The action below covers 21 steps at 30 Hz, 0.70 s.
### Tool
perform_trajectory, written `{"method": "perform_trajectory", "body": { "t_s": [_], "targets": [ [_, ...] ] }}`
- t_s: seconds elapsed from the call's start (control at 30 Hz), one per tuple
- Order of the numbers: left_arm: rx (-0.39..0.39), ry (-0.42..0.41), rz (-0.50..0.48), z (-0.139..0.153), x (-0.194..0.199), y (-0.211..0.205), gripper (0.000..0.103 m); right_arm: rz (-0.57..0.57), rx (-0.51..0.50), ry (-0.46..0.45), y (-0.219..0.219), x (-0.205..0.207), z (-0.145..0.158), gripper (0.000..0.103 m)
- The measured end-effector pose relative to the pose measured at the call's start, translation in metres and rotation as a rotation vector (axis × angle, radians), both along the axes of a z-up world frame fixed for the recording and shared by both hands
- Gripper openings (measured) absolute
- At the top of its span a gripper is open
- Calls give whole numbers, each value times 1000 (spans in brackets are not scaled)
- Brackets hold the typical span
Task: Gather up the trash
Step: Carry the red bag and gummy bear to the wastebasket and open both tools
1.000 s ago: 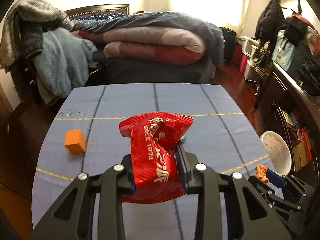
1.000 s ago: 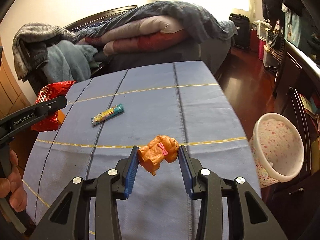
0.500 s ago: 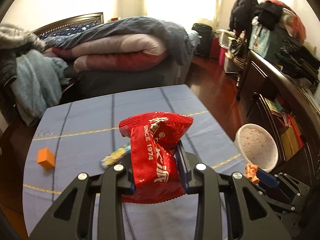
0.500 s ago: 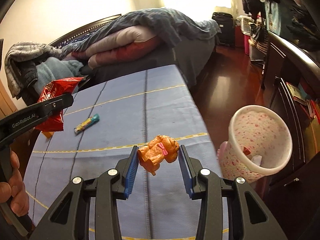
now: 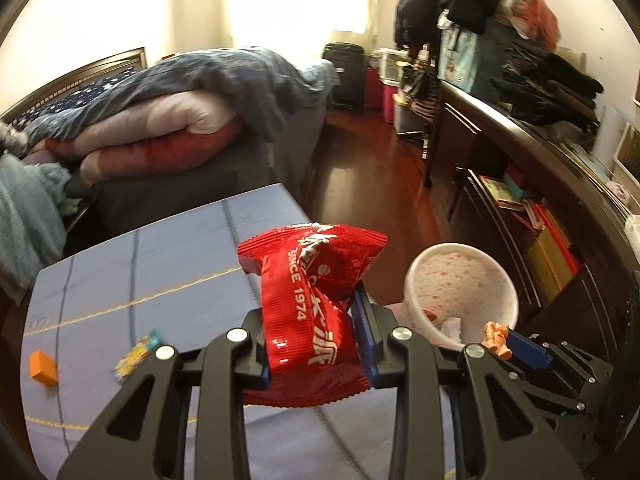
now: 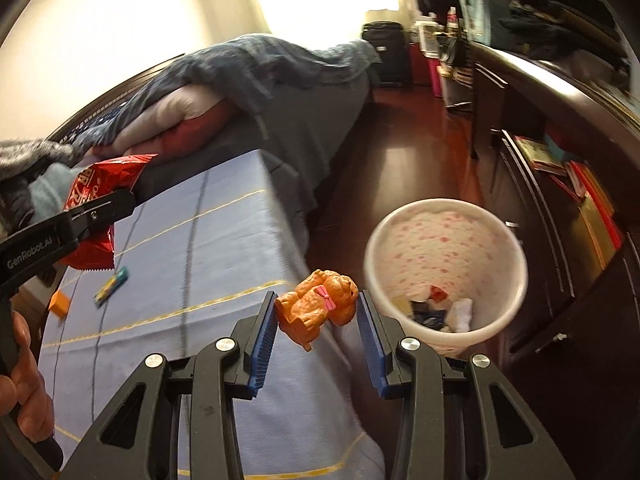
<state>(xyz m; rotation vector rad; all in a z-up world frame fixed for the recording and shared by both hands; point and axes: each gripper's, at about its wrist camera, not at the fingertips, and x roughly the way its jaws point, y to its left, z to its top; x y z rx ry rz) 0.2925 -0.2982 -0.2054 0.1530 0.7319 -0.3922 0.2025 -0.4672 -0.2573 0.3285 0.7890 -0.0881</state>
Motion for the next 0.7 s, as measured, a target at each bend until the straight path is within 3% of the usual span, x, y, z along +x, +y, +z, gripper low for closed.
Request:
{"method": "perform_trajectory", "body": {
  "t_s": [0.43, 0.7],
  "targets": [
    [35, -23, -149, -9, 9, -88, 33, -160, -10, -3, -69, -6, -7, 40],
    [25, 16, -237, -27, 27, -142, 33, -247, -31, 5, -106, 4, -18, 40]
  ]
}}
